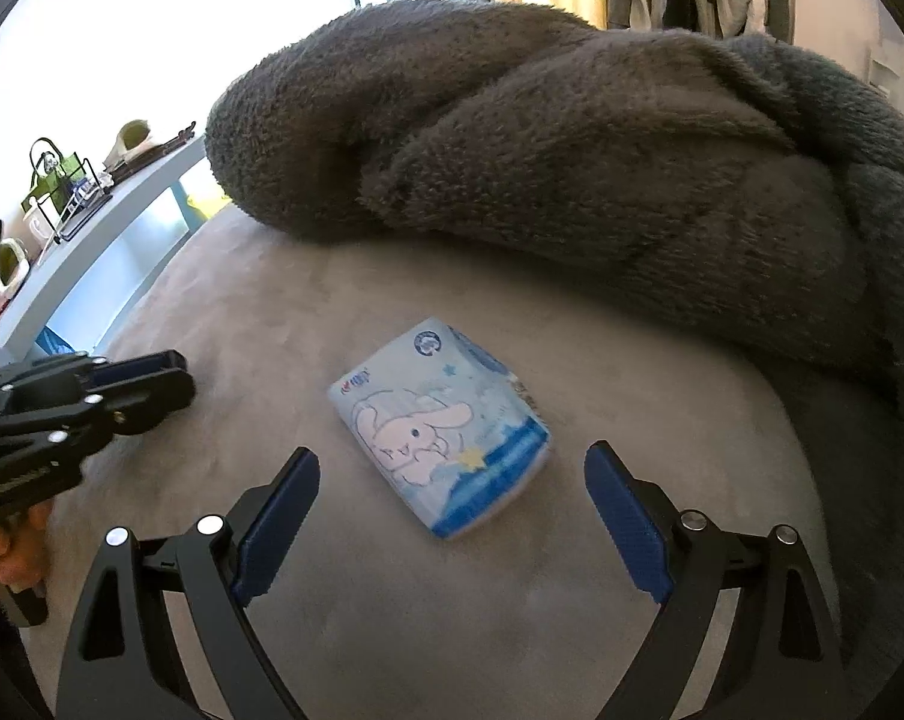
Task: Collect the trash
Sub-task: 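Close the right tool on the blue-and-white wipes pack while the left tool holds the black piece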
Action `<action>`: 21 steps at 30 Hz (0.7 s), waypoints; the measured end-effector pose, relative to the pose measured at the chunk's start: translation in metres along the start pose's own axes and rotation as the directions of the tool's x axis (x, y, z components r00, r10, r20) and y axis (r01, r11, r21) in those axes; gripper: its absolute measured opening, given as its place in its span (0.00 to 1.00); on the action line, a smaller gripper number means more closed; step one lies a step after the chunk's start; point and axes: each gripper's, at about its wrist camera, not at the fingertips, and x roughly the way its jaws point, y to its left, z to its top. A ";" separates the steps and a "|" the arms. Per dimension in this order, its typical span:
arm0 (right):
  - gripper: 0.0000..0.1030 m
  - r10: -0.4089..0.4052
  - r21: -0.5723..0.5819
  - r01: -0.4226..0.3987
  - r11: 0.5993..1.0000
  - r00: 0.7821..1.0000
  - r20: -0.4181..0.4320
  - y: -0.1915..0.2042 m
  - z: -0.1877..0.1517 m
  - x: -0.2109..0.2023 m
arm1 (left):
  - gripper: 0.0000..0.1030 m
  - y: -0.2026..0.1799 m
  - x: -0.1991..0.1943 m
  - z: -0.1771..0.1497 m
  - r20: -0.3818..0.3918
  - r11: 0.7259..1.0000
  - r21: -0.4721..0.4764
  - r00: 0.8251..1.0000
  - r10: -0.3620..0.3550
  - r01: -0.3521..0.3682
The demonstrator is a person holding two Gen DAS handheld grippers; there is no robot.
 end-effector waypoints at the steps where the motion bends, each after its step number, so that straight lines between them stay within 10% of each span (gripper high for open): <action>1: 0.88 -0.006 -0.001 0.006 1.000 1.000 -0.002 0.001 0.000 0.002 | 0.22 0.002 -0.002 0.000 0.002 1.000 -0.002 1.000 0.000 0.000; 15: 0.88 -0.046 -0.006 0.046 0.999 0.998 -0.043 0.002 0.005 0.039 | 0.22 0.023 -0.025 0.004 0.017 1.000 -0.024 1.000 0.020 -0.019; 21: 0.63 -0.075 -0.031 0.074 0.997 0.997 -0.033 0.012 0.006 0.026 | 0.22 0.027 -0.041 0.004 0.027 0.999 -0.025 0.999 0.032 -0.031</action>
